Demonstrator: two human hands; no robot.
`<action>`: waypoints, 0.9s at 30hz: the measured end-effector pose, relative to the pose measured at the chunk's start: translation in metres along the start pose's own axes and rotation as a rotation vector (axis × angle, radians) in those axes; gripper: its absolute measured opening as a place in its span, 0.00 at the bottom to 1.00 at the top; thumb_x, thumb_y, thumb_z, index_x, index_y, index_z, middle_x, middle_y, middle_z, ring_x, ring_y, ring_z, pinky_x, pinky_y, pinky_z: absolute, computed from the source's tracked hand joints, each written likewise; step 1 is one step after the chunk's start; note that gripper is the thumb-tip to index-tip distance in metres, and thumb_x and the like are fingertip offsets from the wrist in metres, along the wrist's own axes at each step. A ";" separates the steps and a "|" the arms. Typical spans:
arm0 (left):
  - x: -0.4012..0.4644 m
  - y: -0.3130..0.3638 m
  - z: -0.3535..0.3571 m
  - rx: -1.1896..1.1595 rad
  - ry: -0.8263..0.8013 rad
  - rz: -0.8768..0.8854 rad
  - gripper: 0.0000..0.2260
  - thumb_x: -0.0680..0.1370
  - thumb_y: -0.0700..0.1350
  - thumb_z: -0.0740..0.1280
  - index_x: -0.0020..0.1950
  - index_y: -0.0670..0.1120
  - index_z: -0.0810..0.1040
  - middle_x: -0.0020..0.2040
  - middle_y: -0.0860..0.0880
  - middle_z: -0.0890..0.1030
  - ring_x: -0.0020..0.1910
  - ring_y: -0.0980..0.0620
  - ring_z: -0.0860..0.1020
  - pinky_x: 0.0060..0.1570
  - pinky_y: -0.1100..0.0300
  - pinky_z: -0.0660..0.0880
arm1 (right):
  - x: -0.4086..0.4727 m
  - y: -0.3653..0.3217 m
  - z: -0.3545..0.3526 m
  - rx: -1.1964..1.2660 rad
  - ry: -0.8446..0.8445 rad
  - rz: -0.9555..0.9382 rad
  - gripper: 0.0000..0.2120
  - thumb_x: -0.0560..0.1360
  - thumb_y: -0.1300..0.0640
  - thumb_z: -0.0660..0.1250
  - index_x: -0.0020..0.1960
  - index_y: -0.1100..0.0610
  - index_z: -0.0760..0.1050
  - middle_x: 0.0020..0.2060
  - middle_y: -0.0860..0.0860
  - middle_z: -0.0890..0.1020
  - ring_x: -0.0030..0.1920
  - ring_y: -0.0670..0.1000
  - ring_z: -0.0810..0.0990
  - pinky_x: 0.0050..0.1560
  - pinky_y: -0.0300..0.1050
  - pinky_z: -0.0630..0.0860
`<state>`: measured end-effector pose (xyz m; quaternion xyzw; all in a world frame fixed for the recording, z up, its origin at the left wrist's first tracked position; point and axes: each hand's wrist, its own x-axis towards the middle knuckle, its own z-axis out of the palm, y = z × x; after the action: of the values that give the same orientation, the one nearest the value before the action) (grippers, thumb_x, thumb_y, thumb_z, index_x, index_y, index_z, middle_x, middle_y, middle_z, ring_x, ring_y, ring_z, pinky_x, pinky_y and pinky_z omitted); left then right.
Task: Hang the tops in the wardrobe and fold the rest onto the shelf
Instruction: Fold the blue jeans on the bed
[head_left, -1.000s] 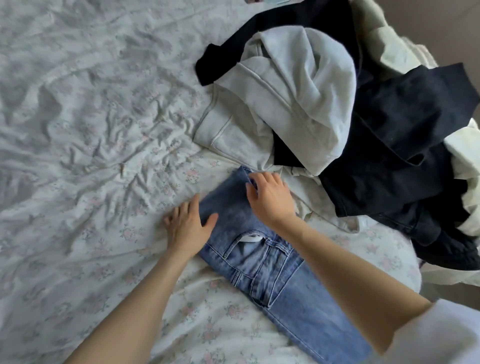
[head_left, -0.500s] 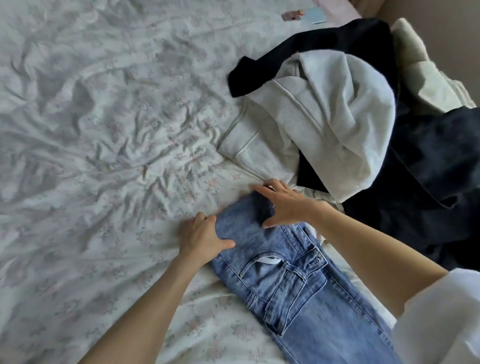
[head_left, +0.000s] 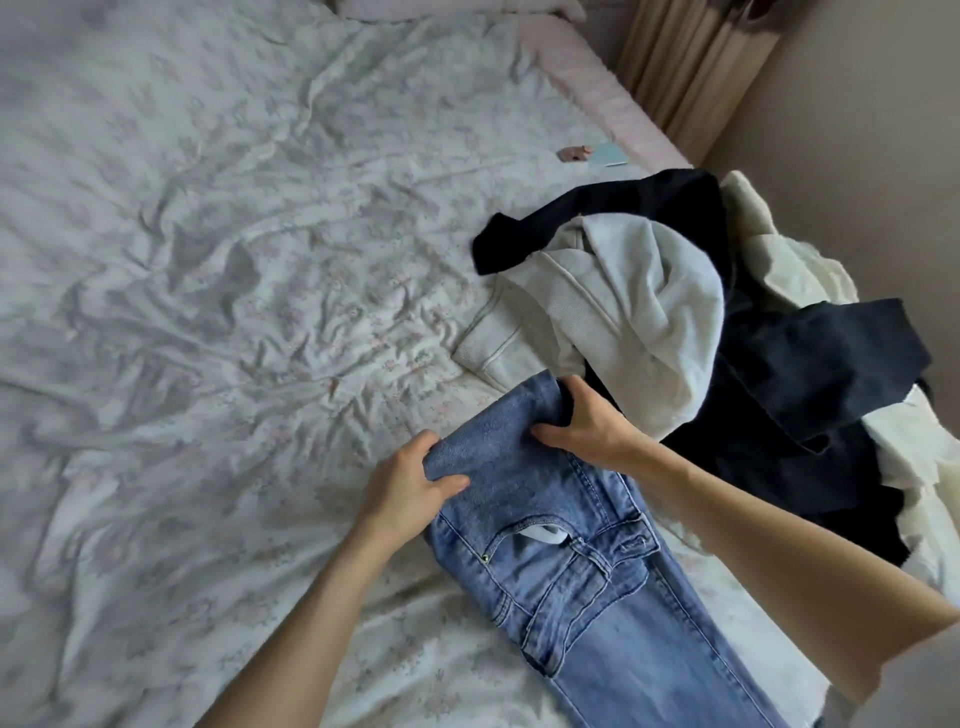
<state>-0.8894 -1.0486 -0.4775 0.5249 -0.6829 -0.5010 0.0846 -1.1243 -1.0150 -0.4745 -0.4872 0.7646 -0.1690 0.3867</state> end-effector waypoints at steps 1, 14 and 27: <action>-0.004 0.007 -0.009 0.014 0.021 0.010 0.12 0.71 0.43 0.75 0.48 0.49 0.73 0.41 0.54 0.80 0.40 0.52 0.79 0.42 0.59 0.75 | -0.004 -0.011 -0.005 0.002 0.015 -0.014 0.22 0.68 0.51 0.73 0.57 0.54 0.67 0.48 0.50 0.78 0.47 0.51 0.78 0.48 0.46 0.76; -0.011 0.052 -0.166 0.183 0.598 -0.004 0.12 0.70 0.49 0.74 0.46 0.51 0.72 0.41 0.50 0.79 0.45 0.43 0.78 0.41 0.54 0.71 | 0.024 -0.202 -0.023 0.113 0.237 -0.334 0.27 0.72 0.50 0.71 0.65 0.58 0.66 0.56 0.52 0.76 0.58 0.55 0.75 0.58 0.53 0.73; -0.026 0.003 -0.058 0.707 0.400 0.460 0.16 0.59 0.43 0.81 0.41 0.44 0.78 0.28 0.47 0.80 0.26 0.46 0.79 0.21 0.62 0.67 | -0.015 -0.115 0.025 0.826 -0.046 0.320 0.34 0.75 0.39 0.63 0.73 0.55 0.59 0.70 0.56 0.68 0.59 0.59 0.77 0.51 0.52 0.78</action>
<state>-0.8427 -1.0624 -0.4362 0.4429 -0.8805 -0.0947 0.1397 -1.0311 -1.0525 -0.4115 -0.1708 0.6899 -0.3874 0.5871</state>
